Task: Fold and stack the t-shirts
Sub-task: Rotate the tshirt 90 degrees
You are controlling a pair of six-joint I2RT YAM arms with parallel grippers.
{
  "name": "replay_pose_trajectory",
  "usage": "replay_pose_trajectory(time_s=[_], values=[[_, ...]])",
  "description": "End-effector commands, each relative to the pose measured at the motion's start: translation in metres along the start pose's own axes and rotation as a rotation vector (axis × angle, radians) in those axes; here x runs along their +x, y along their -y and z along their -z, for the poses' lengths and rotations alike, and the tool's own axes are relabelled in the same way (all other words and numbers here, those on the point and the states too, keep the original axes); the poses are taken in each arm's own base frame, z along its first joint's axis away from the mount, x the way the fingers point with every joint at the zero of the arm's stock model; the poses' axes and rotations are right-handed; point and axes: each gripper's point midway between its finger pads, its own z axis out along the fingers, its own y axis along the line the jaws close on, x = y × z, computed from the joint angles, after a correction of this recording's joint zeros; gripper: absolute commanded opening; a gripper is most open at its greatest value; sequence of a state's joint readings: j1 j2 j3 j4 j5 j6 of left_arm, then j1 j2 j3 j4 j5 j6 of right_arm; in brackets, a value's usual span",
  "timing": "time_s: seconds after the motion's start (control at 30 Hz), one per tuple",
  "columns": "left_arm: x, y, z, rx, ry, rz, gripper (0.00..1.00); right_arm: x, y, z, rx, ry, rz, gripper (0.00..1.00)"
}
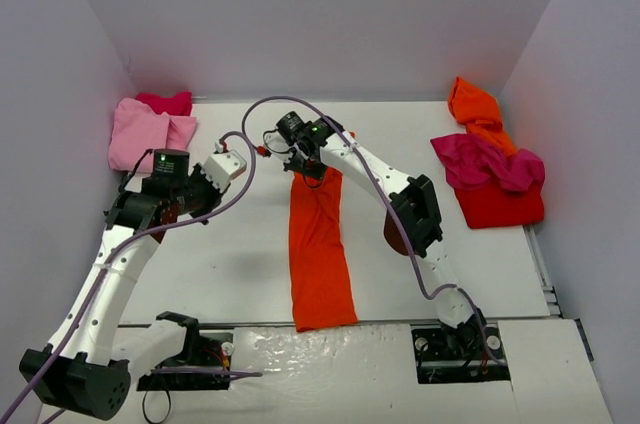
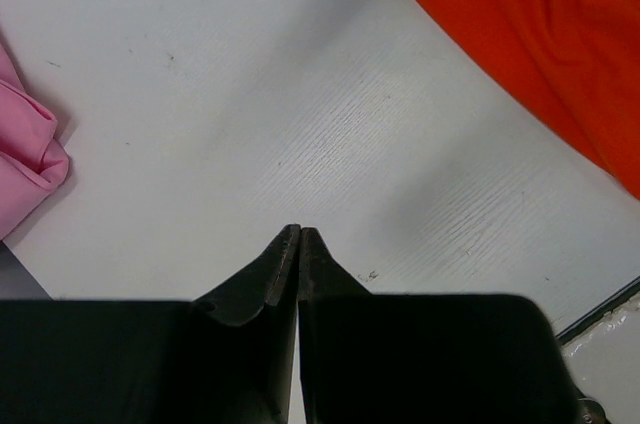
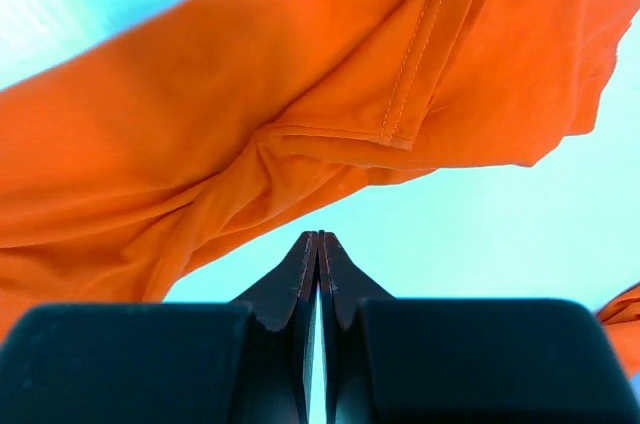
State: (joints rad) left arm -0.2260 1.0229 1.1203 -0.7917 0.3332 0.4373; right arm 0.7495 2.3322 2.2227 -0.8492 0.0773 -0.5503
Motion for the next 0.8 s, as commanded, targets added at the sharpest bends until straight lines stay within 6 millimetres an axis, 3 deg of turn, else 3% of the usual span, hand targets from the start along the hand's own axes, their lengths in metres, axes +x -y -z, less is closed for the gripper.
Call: replay_pose_trajectory(time_s=[0.0, 0.13, 0.4, 0.73, 0.77], values=[[-0.011, -0.005, 0.002, -0.012, 0.042, -0.020, 0.00, -0.008, -0.004, 0.025, -0.002, 0.048, 0.009, 0.00], [-0.012, -0.006, 0.000, -0.009, 0.036, -0.022, 0.00, -0.002, -0.019, -0.001, -0.063, 0.011, 0.021, 0.00], [-0.010, -0.002, 0.000, 0.017, 0.031, -0.022, 0.00, 0.006, -0.036, -0.032, -0.134, -0.027, 0.043, 0.00], [-0.009, -0.002, -0.004, 0.023, 0.022, -0.026, 0.00, 0.012, -0.039, -0.077, -0.175, -0.066, 0.066, 0.00], [-0.009, -0.002, -0.004, 0.023, 0.021, -0.024, 0.00, 0.016, -0.039, -0.089, -0.167, -0.086, 0.073, 0.00]])
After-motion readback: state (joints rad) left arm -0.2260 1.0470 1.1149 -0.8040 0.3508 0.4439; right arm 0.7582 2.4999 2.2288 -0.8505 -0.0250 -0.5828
